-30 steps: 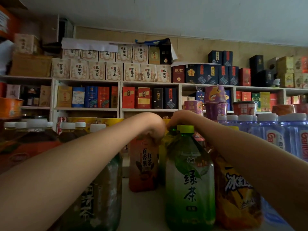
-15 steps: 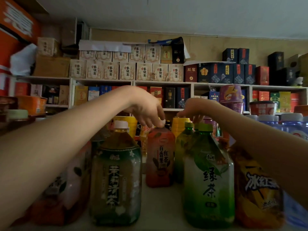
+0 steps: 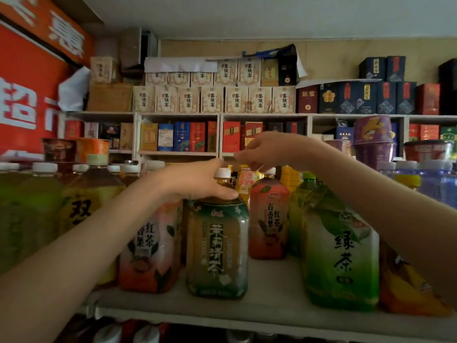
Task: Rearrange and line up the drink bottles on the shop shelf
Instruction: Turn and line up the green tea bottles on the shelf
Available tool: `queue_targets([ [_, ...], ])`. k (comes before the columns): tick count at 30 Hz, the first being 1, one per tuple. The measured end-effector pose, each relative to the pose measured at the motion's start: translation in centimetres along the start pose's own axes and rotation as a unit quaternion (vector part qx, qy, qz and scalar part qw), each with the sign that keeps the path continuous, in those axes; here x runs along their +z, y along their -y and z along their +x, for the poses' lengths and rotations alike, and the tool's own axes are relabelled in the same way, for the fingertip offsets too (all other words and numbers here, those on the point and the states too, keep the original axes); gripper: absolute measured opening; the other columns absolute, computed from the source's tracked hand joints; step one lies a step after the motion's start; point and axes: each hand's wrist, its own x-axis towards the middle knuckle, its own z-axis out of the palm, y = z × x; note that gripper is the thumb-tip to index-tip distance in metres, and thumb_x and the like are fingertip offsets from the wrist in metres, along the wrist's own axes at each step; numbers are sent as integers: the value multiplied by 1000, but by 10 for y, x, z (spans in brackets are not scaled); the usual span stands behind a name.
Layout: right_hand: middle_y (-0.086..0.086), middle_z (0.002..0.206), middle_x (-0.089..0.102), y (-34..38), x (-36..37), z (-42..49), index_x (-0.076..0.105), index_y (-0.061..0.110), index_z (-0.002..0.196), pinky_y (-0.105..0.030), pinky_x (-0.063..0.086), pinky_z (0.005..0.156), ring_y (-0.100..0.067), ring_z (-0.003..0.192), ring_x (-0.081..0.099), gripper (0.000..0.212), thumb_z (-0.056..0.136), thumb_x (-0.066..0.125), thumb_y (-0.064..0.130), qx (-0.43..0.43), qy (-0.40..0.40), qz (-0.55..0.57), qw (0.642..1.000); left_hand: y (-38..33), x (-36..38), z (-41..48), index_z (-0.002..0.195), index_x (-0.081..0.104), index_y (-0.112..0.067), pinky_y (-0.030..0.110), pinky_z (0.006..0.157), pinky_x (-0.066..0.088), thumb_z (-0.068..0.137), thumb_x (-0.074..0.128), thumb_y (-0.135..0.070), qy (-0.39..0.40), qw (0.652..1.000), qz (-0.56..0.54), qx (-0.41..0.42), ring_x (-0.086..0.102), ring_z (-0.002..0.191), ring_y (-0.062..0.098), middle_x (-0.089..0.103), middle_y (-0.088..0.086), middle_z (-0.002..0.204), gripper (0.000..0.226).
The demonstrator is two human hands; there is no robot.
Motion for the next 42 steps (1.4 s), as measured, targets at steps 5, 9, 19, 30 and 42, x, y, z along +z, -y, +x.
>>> queue_targets([
  [5, -5, 104, 68, 20, 36, -17, 62, 14, 113, -36, 51, 90, -19, 93, 65, 53, 90, 43, 58, 25, 21, 124, 992, 8, 5, -4, 107, 65, -26, 35, 92, 49, 75, 75, -40, -57, 997, -54, 18, 63, 93, 9, 70, -8, 97, 37],
  [9, -6, 101, 67, 23, 62, -20, 64, 17, 104, -35, 47, 88, -19, 93, 62, 52, 88, 43, 61, 15, 4, 161, 987, 9, 11, -4, 103, 69, -28, 38, 85, 52, 74, 73, -42, -103, 994, -30, 13, 65, 86, 12, 71, -4, 89, 32],
  [19, 5, 89, 64, 10, 71, -22, 56, 30, 86, -24, 48, 67, -9, 82, 61, 30, 85, 52, 59, -6, -40, 171, 984, 33, 31, -7, 91, 57, -47, 13, 60, 52, 69, 79, -39, 26, 973, -230, 22, 68, 76, -3, 72, -21, 81, 32],
  [30, 1, 93, 65, 13, 66, -29, 60, 21, 105, -24, 48, 66, -12, 85, 61, 26, 94, 49, 42, 23, -61, 219, 974, 29, 35, 0, 88, 71, -31, 15, 54, 46, 57, 87, -35, 14, 973, -228, -46, 67, 63, -1, 73, -13, 78, 35],
  [42, 4, 72, 65, 17, 58, -26, 69, 15, 90, -15, 41, 47, -5, 60, 59, 43, 84, 57, 56, 8, -75, 128, 989, 33, 34, -5, 101, 70, -20, 32, 76, 56, 32, 89, -39, 22, 966, -255, -33, 71, 84, 16, 75, 0, 88, 74],
])
